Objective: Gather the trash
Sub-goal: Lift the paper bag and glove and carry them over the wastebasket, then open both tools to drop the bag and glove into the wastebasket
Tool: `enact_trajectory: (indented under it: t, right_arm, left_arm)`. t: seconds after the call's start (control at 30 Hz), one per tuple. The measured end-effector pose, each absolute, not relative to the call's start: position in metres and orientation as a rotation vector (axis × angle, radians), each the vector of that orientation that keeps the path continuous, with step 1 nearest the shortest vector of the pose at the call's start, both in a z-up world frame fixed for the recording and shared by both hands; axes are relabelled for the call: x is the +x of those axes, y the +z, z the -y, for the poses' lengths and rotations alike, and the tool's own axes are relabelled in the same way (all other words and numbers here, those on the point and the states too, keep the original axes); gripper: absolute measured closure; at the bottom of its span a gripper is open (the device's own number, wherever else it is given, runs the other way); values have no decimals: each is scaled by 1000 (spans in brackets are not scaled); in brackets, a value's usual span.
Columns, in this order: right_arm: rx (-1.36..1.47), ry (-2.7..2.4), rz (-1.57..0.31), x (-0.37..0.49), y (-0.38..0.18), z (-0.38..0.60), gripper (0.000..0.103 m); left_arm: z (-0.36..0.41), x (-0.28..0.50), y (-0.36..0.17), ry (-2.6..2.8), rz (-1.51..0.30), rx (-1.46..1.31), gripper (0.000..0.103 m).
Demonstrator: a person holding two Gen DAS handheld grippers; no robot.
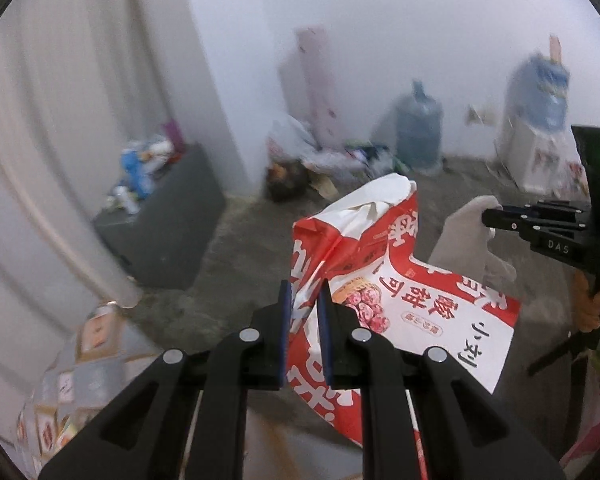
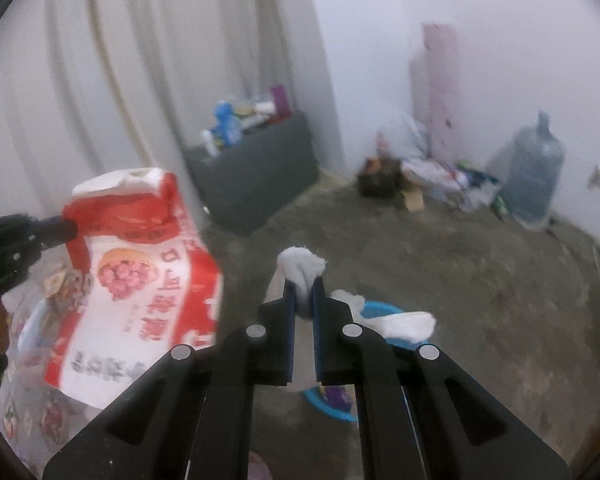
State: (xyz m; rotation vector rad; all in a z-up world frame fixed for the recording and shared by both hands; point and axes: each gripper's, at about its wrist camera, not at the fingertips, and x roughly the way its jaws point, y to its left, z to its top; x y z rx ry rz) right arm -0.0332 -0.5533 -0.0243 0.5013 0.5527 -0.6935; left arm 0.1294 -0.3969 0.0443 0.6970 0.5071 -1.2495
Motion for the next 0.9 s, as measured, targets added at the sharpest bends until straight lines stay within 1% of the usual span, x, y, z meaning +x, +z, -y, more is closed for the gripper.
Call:
enact_trajectory:
  t: [0.13,0.23,0.33,0.37,0.4,0.43,0.47,0.5,0.57,0.67,0.83,0.9]
  right_arm:
    - [570,-752,-612,-40,-59,582,97]
    - [631,-784,-645,-41,-86,603,96]
    - [675,-808,-669,-41,-107,619,92]
    - [686,-807,-680,-41,-114,623,91]
    - [716,-804,-695,-37,-127,631,80]
    - [737,-806,-702,-36,-134,634,59]
    - [761,-809,-712,-36,-143,637,49]
    - [771,-824,-719,-37,-147,640,43]
    - [799,-847,-734,-41,-156,642,43]
    - [837,-867,-720,-51,-156,636,43]
    - [774,-871,-715,-57,-141,621,43]
    - [745,-877,-704,-61,-131,609,41]
  left_arm:
    - [464,119,-1,-1262,-583,820,90]
    - [498,110,-30,-1256,-631,881,90]
    - [532,107,-57,-1259,-688,887,89]
    - [545,106,-69,-1279,-731,883,83]
    - [552,104,-76,-1295,-764,883,71]
    - [558,104,-84,-1304,-791,880,63]
    - [564,104,-91,-1300,-809,878,47]
    - [568,104,-98,-1282,-817,878,42]
    - [570,105,-103,-1273,-847,857,42]
    - [562,112,-97,-1280,-877,803,39]
    - [539,116,-64,-1264,-798,752,35]
    - [526,119,-48,-1248,-774,718,33]
